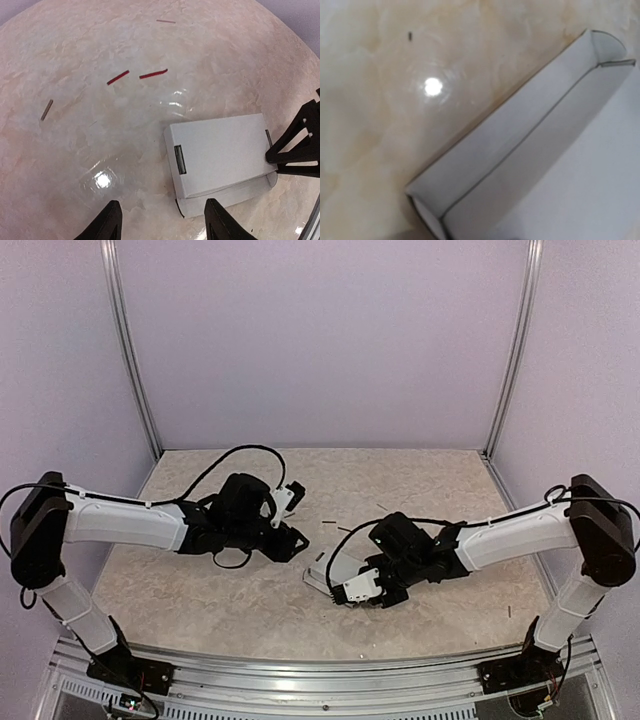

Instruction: Fold the paper box

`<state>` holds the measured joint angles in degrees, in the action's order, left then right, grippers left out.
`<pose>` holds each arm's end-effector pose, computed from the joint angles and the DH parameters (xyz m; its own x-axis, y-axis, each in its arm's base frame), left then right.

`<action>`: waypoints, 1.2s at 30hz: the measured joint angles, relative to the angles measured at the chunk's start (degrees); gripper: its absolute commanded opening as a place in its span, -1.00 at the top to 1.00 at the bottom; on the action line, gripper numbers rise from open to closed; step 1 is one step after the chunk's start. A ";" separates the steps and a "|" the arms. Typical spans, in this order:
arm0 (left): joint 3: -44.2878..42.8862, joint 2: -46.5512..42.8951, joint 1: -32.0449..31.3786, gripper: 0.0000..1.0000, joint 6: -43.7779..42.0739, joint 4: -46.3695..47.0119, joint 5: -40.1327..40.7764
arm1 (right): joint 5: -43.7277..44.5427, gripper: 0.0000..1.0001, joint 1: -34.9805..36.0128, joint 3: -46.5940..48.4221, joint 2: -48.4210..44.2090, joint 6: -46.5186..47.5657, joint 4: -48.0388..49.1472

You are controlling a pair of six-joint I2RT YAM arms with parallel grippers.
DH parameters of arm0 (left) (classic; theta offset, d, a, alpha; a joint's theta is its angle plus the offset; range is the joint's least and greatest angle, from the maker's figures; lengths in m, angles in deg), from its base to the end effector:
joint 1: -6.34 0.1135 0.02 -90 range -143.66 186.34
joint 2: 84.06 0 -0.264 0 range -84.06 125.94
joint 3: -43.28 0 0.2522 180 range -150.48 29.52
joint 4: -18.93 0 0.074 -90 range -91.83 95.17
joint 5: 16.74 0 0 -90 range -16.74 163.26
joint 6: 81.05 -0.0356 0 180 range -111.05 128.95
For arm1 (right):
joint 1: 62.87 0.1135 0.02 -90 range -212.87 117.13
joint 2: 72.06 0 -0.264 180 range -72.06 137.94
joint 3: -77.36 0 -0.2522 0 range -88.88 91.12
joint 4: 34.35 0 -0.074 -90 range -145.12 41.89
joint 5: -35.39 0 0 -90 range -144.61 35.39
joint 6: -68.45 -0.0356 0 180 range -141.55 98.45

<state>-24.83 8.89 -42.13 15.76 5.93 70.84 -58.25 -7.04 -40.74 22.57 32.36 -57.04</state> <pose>0.2303 -0.2622 0.2040 -0.4952 0.3804 -0.7811 0.7164 0.6874 -0.1194 0.1754 0.2624 0.1501 0.4112 -0.8301 -0.3766 -0.8720 -0.2379 -0.4278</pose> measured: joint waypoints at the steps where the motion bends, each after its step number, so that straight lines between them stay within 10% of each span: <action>1: 1.38 -0.26 -0.02 -0.12 2.23 -0.15 0.81 | -0.02 0.36 0.00 0.09 0.11 -0.17 -0.02; 19: 11.82 1.40 -2.67 -0.13 17.42 -1.01 -0.15 | 0.28 0.35 0.04 5.95 3.54 -7.19 -4.76; 36: 12.59 5.35 -1.20 0.35 12.33 8.76 -0.17 | 1.99 0.37 0.70 7.52 4.92 -9.70 -4.94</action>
<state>-12.24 14.24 -43.33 28.08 14.69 70.67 -56.26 -6.34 -33.22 27.48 22.65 -61.98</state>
